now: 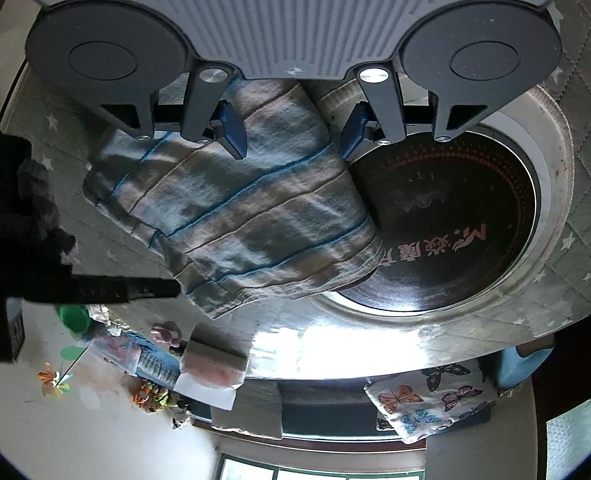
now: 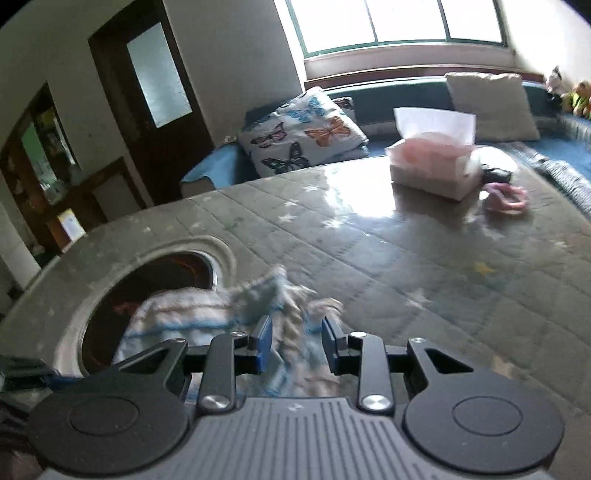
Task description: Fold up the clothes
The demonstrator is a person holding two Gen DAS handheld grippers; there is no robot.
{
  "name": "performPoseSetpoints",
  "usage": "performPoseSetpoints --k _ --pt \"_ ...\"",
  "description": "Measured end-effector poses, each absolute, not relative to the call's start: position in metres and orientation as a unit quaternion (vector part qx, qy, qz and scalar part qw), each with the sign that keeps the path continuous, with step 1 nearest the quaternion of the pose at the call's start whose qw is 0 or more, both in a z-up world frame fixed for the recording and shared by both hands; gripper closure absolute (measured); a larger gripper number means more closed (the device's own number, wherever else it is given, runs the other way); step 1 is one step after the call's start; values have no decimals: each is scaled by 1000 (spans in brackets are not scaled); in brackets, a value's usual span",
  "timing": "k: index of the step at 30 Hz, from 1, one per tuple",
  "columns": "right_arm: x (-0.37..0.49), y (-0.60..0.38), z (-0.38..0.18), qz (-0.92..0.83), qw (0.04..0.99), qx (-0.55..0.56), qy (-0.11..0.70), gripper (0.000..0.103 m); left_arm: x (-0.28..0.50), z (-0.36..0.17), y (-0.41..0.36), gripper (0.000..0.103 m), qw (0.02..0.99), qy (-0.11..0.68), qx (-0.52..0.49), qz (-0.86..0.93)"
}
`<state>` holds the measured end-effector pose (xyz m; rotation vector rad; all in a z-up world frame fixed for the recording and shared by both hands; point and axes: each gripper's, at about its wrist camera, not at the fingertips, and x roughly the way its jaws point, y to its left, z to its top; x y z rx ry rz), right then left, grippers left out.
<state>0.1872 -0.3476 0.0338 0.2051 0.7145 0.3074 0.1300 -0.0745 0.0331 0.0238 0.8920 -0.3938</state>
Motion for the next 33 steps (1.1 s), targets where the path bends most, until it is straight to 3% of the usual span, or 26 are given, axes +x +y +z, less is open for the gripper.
performPoseSetpoints --k 5,7,8,11,17,33 --pt "208 -339 26 155 913 113 360 74 131 36 -74 44 886 425 8 -188" --pt "211 -335 24 152 913 110 362 82 133 37 -75 44 887 422 8 -186" --pt "211 -335 24 152 913 114 361 94 134 37 -75 44 887 422 7 -186" --pt "208 -337 27 151 915 124 354 98 134 38 -75 44 888 420 7 -186" --pt "190 -349 44 143 928 138 316 98 133 37 -77 44 887 419 13 -193" --pt "167 -362 52 130 932 98 324 91 119 47 -89 44 889 400 35 -223"
